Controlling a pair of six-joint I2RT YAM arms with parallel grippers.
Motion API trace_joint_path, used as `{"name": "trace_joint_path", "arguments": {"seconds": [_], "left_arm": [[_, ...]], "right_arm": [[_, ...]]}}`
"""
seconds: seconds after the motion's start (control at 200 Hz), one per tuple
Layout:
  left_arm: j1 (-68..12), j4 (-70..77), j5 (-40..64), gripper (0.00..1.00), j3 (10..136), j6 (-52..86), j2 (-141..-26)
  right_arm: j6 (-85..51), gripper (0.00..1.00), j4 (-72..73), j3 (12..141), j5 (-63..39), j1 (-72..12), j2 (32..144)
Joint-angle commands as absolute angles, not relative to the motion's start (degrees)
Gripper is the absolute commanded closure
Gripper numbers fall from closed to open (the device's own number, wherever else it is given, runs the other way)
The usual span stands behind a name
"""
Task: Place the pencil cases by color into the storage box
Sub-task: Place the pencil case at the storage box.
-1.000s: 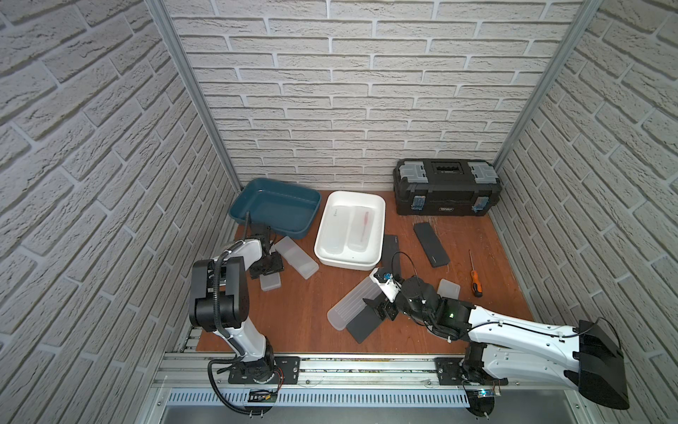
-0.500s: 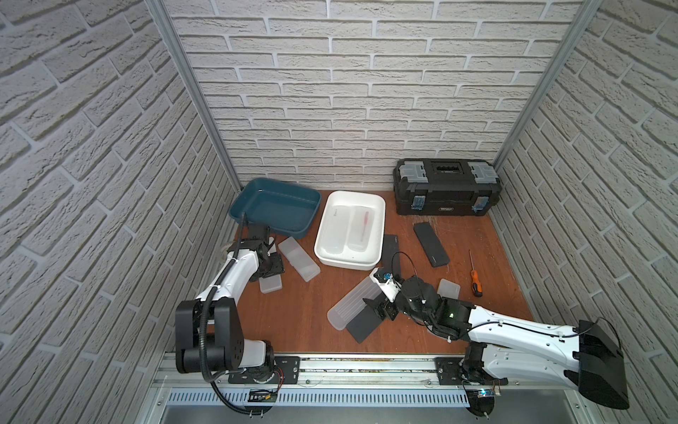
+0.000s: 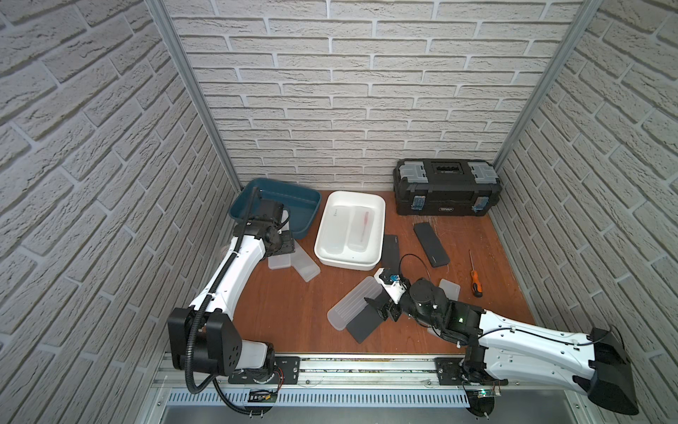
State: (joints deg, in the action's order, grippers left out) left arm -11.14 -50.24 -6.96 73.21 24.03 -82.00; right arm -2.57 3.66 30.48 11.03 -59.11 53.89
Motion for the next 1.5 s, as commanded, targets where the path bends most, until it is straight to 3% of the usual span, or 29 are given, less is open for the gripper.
{"name": "trace_joint_path", "arguments": {"seconds": [0.0, 0.33, 0.61, 1.495], "left_arm": [[-15.15, -50.17, -8.88, 0.37, 78.85, 22.97, -88.37], [-25.3, -54.27, -8.52, 0.36, 106.66, 19.26, -116.56], [-27.06, -59.71, -4.86, 0.36, 126.13, 18.04, -133.04], [-26.08, -55.81, -4.37, 0.34, 118.13, 16.65, -129.52]], "right_arm": [[-2.09, 0.17, 5.62, 28.84, 14.65, -59.55, 51.44], [-3.06, 0.17, -0.61, 29.61, 19.52, -59.53, 44.13], [-4.92, 0.17, -7.43, 29.88, 20.74, -59.59, 39.24], [-4.36, 0.17, -2.05, 30.58, 21.35, -59.7, 47.86]]}}
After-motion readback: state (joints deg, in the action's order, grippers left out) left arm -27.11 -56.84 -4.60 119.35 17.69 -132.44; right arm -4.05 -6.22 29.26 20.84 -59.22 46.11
